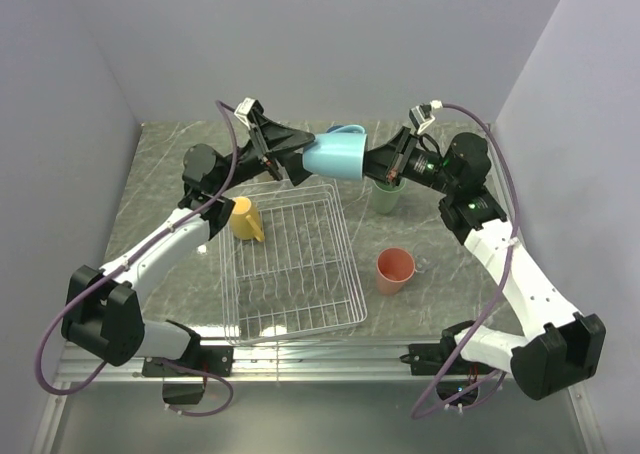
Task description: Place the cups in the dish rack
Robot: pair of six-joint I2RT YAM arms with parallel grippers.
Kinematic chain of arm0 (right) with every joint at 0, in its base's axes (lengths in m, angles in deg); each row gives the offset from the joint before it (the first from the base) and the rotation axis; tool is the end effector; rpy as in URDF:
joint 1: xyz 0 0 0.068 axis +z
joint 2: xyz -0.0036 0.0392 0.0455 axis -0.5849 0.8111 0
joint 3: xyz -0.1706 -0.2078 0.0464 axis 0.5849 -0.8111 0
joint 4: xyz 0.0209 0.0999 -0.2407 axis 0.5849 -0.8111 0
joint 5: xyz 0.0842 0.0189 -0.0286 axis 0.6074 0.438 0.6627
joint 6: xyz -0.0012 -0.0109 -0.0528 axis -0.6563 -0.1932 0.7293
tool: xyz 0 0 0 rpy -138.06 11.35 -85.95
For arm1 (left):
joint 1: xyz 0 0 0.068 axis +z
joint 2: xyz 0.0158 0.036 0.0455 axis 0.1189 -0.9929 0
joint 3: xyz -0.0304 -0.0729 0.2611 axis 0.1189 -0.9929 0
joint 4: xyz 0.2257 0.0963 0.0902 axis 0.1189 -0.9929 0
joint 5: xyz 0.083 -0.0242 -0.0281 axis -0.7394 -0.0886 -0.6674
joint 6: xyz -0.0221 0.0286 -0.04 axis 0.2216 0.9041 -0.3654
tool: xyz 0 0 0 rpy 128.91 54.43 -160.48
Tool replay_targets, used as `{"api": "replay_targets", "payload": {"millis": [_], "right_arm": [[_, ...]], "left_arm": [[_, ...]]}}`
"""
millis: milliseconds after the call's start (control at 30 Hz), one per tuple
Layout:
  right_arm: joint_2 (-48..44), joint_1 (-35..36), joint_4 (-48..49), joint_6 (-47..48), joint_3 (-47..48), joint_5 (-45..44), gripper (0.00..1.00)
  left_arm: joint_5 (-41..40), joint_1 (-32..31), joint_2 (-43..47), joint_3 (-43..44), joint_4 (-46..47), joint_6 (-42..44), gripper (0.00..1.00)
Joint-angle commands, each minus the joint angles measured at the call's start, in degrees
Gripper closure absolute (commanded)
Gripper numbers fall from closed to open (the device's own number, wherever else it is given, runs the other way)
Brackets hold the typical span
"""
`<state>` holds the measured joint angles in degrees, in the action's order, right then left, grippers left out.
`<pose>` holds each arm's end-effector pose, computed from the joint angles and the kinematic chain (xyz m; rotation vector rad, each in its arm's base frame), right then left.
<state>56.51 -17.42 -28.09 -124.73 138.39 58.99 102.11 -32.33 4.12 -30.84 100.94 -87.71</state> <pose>0.2412 0.1070 0.4056 -0.0362 1.7896 1.7038 0.2641 -0.1521 0.3900 -0.2106 1.6253 -2.2524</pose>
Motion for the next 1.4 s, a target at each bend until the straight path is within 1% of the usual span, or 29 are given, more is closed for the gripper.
{"api": "replay_targets", "payload": {"millis": [0,100,233,333,367,433,467,533,567,633,667,700,733,800,833,900,1000,1100,1133,1200,1267,1333,1367], "right_arm": [[-3.70,0.53,2.43,2.66,-1.15,-0.95,1.00],[-2.65,0.70,4.02,1.25,-1.33,-0.69,1.00],[-3.35,0.70,2.35,3.26,-0.45,-2.62,1.00],[-2.82,0.79,1.38,3.79,0.43,-2.28,1.00],[-2.74,0.79,1.56,3.79,0.34,-2.19,1.00],[-2.82,0.79,1.99,3.35,-0.01,-2.19,1.00],[-2.82,0.79,1.91,3.44,-0.27,-2.53,1.00],[-3.35,0.88,1.82,3.70,-0.62,-2.89,1.00],[-3.61,0.79,1.56,3.71,-0.80,-3.41,1.00],[-3.61,0.79,1.30,4.06,-0.72,-3.50,1.00],[-3.44,0.79,-0.27,4.49,-0.02,-3.76,0.98],[-3.26,0.79,-1.16,5.37,0.34,-4.29,0.88],[-3.26,0.79,-2.04,5.81,0.69,-4.56,0.56],[-2.74,0.79,-6.34,8.00,2.44,-5.61,0.32],[-2.82,0.70,-7.48,8.62,2.97,-5.61,0.25],[-2.91,0.53,-12.57,11.86,4.99,-6.92,0.21],[-3.70,-0.35,-20.04,16.43,7.45,-10.00,0.20],[-5.89,-3.77,-27.95,20.04,9.04,-14.12,0.20],[-6.77,-6.30,-30.58,20.75,9.04,-15.62,0.20],[-9.75,-8.69,-35.51,23.11,8.25,-19.30,0.20],[-11.43,-9.23,-41.65,25.32,8.69,-26.49,0.20],[-13.89,-9.75,-42.21,26.03,6.25,-27.58,0.20],[-14.42,-10.02,-42.56,26.03,5.53,-27.76,0.20]], "left_arm": [[2.27,-0.78,0.79,3.72,3.86,1.46,0.01],[3.59,-2.10,0.79,6.00,-1.75,5.57,0.01],[3.68,-3.68,0.88,7.33,-5.02,8.32,0.01],[3.77,-4.30,0.87,7.42,-7.04,9.81,0.06],[3.59,-4.47,1.14,7.50,-7.65,10.25,0.13],[3.50,-4.56,1.23,7.50,-8.97,11.31,0.21],[3.42,-4.48,1.49,7.50,-9.32,11.57,0.33],[3.24,-4.48,1.58,7.50,-9.76,11.92,0.45],[3.24,-4.56,1.58,7.50,-9.85,11.93,0.64],[2.98,-4.56,1.58,7.24,-9.85,11.93,0.82],[2.80,-4.56,1.58,7.15,-9.68,11.75,0.94],[2.63,-4.48,1.67,6.98,-9.07,11.23,0.98],[2.45,-4.47,1.67,6.37,-8.45,10.96,0.99],[2.19,-4.56,1.93,6.10,-8.18,10.96,1.00],[2.19,-4.48,1.93,6.36,-8.71,11.39,1.00],[2.36,-4.47,1.93,7.06,-11.94,13.41,1.00],[2.63,-4.12,1.84,9.16,-16.42,16.13,1.00],[3.67,-2.55,1.49,10.40,-19.69,18.33,1.00],[3.85,-1.24,1.58,11.19,-21.96,18.95,1.00],[4.82,0.26,1.06,13.38,-25.31,21.66,1.00],[5.52,2.45,0.53,15.05,-30.40,23.87,1.00],[5.97,4.48,-0.96,19.00,-35.66,28.95,1.00],[5.44,4.84,-1.58,20.84,-42.92,31.59,1.00]]}}
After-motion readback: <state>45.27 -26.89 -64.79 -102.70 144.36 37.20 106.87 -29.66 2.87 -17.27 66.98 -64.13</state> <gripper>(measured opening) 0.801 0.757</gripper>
